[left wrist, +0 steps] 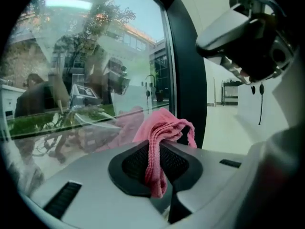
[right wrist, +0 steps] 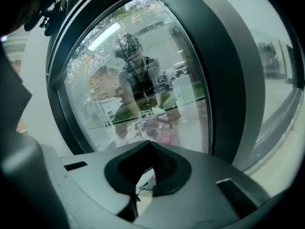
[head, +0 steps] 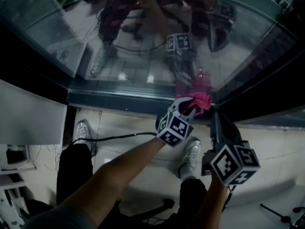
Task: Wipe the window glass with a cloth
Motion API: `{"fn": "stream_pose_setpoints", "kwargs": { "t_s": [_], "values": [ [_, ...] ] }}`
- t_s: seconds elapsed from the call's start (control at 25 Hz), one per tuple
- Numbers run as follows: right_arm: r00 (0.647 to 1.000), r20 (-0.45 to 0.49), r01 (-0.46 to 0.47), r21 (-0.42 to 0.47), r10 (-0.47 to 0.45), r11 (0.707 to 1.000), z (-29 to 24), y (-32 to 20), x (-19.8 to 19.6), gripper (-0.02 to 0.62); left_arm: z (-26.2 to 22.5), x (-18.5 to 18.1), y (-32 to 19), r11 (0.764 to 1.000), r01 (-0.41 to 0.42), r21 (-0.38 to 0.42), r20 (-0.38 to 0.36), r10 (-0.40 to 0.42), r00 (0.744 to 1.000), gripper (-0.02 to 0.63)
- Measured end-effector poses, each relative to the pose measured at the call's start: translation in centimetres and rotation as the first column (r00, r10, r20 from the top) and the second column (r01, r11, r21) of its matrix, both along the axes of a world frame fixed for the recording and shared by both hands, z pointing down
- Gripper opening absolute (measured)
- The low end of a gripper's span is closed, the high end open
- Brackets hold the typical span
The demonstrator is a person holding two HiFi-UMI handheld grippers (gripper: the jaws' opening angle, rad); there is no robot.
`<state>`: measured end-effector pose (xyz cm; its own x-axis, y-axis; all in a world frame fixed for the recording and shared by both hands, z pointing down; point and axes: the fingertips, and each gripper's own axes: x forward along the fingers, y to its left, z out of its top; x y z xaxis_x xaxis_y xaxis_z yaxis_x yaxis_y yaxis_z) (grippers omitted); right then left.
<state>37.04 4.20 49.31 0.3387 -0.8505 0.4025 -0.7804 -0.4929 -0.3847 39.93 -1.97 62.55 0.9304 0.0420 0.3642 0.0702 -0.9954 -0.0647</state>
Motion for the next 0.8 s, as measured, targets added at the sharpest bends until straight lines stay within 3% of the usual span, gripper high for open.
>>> {"fn": "stream_pose_setpoints", "kwargs": {
  "t_s": [0.12,0.24,0.36,0.56,0.8],
  "values": [
    [1.0,0.018,-0.003,-0.014,0.004,1.0,0.3,-0.7,-0.3,0.0,-0.6,-1.4,-2.2,0.994,0.104,-0.046,-0.042,-0.105,0.994,0.044],
    [1.0,-0.008,0.025,-0.025,-0.026,0.999,-0.7,-2.6,-1.3,0.0,-0.5,-3.4,-5.0,0.977,0.197,-0.082,-0.037,-0.2,0.979,0.043],
    [0.999,-0.026,0.034,-0.045,-0.035,0.998,-1.2,-3.9,-2.1,0.0,-0.7,-5.0,-6.6,0.97,0.227,-0.089,-0.043,-0.231,0.972,0.043],
    [0.997,-0.041,0.066,-0.056,-0.069,0.996,-1.3,-6.9,-3.0,0.0,-0.8,-7.2,-9.5,0.941,0.292,-0.169,-0.044,-0.304,0.952,0.043],
    [0.99,-0.057,0.123,-0.111,-0.13,0.986,-0.2,-10.1,-4.9,0.0,-0.1,-10.2,-13.0,0.915,0.352,-0.199,0.001,-0.359,0.933,0.044]
  ]
}}
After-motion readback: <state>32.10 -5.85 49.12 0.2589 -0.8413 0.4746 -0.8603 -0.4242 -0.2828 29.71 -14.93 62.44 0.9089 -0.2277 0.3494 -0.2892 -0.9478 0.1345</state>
